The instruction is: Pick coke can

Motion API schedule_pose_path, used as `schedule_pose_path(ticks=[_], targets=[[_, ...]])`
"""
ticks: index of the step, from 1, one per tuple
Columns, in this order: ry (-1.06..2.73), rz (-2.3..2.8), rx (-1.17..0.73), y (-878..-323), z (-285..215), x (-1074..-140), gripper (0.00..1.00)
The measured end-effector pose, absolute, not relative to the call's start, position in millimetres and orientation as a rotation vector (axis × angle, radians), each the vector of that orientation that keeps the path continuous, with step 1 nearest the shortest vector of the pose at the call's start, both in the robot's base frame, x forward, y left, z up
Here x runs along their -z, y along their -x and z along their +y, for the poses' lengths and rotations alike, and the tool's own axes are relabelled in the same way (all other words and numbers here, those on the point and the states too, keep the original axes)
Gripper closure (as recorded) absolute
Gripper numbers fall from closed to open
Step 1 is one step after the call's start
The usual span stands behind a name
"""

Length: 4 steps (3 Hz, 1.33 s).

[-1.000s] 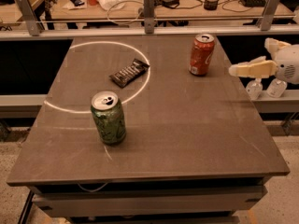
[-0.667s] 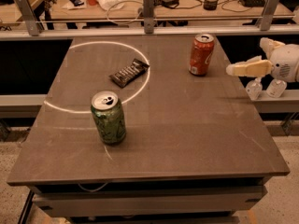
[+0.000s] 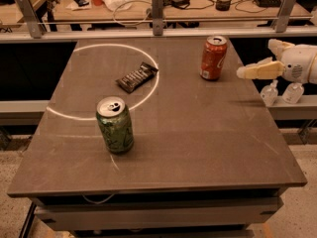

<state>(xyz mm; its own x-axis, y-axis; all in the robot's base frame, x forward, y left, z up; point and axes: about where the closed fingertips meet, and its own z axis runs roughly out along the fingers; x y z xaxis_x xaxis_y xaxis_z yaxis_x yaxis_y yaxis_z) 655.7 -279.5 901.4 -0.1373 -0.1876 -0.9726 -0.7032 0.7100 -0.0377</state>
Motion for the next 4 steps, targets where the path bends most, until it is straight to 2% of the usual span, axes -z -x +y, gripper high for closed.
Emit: schedule_pose_path(ticks=[2,4], targets=[[0.706,1.669,-0.556,-668,-266,-895,0.00],[0.775,1.656,-0.646,-687,-230,-870,0.00]])
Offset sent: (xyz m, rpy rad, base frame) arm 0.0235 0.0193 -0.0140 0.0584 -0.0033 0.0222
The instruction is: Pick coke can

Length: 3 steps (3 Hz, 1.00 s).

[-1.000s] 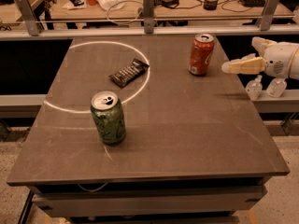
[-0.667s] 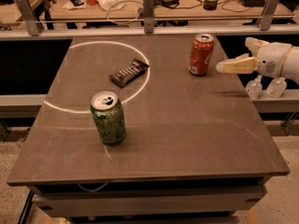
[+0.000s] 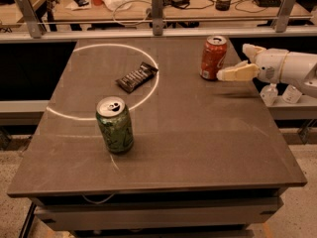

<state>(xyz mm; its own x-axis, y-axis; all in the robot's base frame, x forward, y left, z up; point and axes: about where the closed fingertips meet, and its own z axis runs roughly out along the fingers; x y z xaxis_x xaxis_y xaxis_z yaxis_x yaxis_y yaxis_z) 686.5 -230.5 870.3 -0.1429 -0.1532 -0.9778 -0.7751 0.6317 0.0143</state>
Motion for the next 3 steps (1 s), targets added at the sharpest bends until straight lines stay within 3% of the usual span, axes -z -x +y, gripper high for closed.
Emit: schedule_pose_path(ticks=[3], targets=[[0.818,1.587,-0.759,-703,-188,-861,0.00]])
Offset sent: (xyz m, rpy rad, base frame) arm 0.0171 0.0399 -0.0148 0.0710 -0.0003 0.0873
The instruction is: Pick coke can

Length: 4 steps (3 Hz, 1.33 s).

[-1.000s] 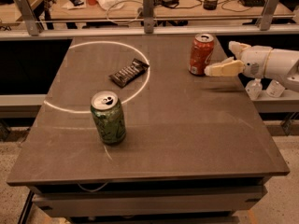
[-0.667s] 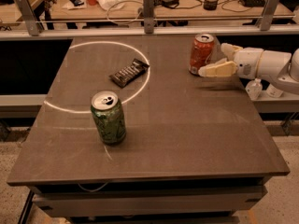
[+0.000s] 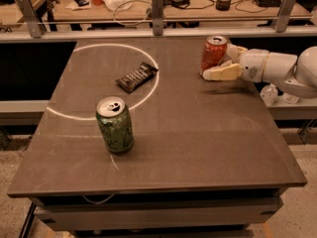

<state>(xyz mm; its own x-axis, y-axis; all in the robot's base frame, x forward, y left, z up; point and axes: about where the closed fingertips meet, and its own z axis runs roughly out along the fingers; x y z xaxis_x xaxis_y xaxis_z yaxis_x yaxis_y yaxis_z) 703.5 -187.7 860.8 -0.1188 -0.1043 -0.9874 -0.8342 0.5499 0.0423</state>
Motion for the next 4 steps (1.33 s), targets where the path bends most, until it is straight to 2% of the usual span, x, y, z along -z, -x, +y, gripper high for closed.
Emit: schedule_pose_path(ticks=[1,2,4], targets=[[0.834,1.571,-0.763,-707.6,-180.7,-860.5,0.00],[0.857,1.552,-0.772,-709.1,-176.4,-860.9,0.18],[0.869,1.530,-0.781,-710.8,-173.8,-862.3,0.64]])
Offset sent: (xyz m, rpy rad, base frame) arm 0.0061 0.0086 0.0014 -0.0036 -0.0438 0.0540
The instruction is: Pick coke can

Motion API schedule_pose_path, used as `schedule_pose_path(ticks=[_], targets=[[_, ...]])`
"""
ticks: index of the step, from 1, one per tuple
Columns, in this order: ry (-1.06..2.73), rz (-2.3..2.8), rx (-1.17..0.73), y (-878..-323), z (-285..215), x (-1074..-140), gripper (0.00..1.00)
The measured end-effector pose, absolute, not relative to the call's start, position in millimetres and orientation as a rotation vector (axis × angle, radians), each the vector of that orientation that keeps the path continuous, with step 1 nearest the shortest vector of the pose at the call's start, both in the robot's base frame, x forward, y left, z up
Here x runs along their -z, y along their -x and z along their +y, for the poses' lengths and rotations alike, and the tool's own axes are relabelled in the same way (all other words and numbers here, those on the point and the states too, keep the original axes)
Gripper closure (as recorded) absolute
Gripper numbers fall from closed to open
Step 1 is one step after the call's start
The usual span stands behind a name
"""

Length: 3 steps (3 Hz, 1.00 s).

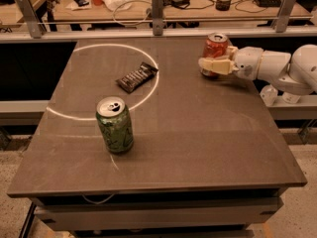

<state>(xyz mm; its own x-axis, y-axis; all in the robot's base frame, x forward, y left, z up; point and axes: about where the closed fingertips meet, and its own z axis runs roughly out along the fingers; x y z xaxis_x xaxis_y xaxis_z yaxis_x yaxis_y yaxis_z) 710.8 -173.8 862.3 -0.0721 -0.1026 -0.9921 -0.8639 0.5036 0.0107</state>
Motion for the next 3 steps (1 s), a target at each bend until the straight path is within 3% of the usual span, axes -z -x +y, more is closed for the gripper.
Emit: schedule_pose_path(ticks=[1,2,3], targets=[[0.875,1.516,-0.785,-710,-171,-871,0.87],[0.882,1.506,-0.780,-719,-161,-922,1.00],[0.879,1.507,-0.782,-720,-161,-924,1.00]])
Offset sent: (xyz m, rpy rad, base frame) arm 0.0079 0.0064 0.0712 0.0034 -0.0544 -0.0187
